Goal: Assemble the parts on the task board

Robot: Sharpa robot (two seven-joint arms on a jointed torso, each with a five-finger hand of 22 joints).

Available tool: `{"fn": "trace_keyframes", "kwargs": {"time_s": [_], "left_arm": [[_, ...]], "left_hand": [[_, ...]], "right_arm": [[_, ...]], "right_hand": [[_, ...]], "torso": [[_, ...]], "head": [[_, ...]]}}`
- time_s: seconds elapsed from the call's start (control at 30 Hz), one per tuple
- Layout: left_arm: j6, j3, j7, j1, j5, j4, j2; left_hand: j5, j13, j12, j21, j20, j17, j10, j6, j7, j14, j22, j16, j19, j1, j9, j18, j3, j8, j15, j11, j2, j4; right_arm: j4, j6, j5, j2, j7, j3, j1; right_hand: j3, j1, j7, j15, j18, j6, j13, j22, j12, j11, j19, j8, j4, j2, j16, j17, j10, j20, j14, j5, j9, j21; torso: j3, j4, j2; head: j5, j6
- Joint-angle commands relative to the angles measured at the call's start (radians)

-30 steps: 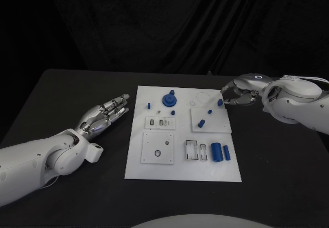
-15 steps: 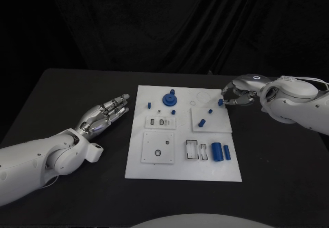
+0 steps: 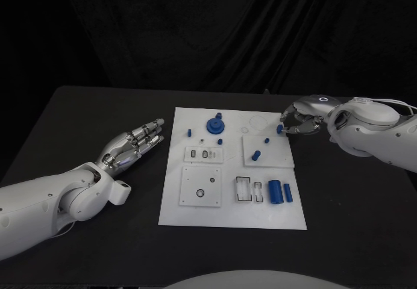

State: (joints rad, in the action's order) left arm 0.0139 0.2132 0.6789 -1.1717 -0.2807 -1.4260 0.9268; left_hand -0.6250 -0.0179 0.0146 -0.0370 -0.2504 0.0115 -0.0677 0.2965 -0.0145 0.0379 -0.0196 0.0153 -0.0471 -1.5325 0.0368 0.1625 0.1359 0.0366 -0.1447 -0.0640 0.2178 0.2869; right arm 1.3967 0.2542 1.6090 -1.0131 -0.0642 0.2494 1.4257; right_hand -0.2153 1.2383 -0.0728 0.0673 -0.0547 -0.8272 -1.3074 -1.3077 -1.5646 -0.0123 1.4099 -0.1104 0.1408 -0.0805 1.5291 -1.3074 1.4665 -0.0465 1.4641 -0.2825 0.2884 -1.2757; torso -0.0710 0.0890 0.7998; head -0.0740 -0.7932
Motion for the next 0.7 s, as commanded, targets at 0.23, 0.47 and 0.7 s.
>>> {"fn": "trace_keyframes", "kwargs": {"time_s": [0.23, 0.47, 0.7], "left_arm": [[-0.018, -0.001, 0.076, 0.002, -0.002, 0.0, -0.001], [-0.02, -0.001, 0.074, 0.002, -0.002, 0.0, -0.001], [-0.022, -0.001, 0.073, 0.003, -0.002, 0.0, -0.001]], "left_hand": [[-0.003, 0.001, 0.0, -0.002, -0.008, -0.001, 0.001, -0.006, -0.001, -0.003, 0.001, 0.0, 0.0, 0.012, -0.001, 0.016, -0.005, 0.0, -0.007, -0.009, 0.0, -0.001], [-0.001, 0.001, 0.0, -0.002, -0.008, -0.001, 0.001, -0.006, -0.001, -0.003, 0.001, 0.0, 0.0, 0.013, -0.001, 0.016, -0.006, -0.001, -0.008, -0.01, 0.001, -0.001], [0.001, 0.0, 0.001, -0.003, -0.009, 0.0, 0.001, -0.006, -0.001, -0.002, 0.0, 0.0, -0.001, 0.013, -0.001, 0.016, -0.006, -0.001, -0.008, -0.011, 0.001, -0.001]], "right_arm": [[-0.004, 0.005, 0.007, 0.007, -0.02, 0.0, -0.006], [-0.007, 0.004, 0.007, 0.013, -0.021, 0.0, -0.008], [-0.011, 0.0, 0.007, 0.02, -0.025, 0.0, -0.01]], "right_hand": [[0.004, 0.017, 0.0, -0.007, -0.011, -0.005, -0.263, -0.175, -0.006, 0.006, 0.0, -0.005, 0.001, -0.019, -0.009, -0.213, 0.104, -0.007, 0.076, -0.001, 0.005, 0.005], [0.007, 0.022, 0.002, -0.006, -0.012, -0.007, -0.263, -0.174, -0.006, 0.006, -0.001, -0.008, 0.001, -0.026, -0.012, -0.21, 0.104, -0.007, 0.074, -0.001, 0.009, 0.009], [0.01, 0.028, 0.003, -0.004, -0.013, -0.005, -0.263, -0.174, -0.006, 0.004, -0.002, -0.01, 0.002, -0.032, -0.016, -0.207, 0.104, -0.006, 0.073, -0.001, 0.014, 0.011]], "torso": [[-0.0003, -0.0002, 0.0], [-0.0001, -0.0006, 0.0], [-0.0001, -0.0006, -0.001]], "head": [[-0.001, -0.003], [-0.001, -0.004], [0.0, -0.005]]}}
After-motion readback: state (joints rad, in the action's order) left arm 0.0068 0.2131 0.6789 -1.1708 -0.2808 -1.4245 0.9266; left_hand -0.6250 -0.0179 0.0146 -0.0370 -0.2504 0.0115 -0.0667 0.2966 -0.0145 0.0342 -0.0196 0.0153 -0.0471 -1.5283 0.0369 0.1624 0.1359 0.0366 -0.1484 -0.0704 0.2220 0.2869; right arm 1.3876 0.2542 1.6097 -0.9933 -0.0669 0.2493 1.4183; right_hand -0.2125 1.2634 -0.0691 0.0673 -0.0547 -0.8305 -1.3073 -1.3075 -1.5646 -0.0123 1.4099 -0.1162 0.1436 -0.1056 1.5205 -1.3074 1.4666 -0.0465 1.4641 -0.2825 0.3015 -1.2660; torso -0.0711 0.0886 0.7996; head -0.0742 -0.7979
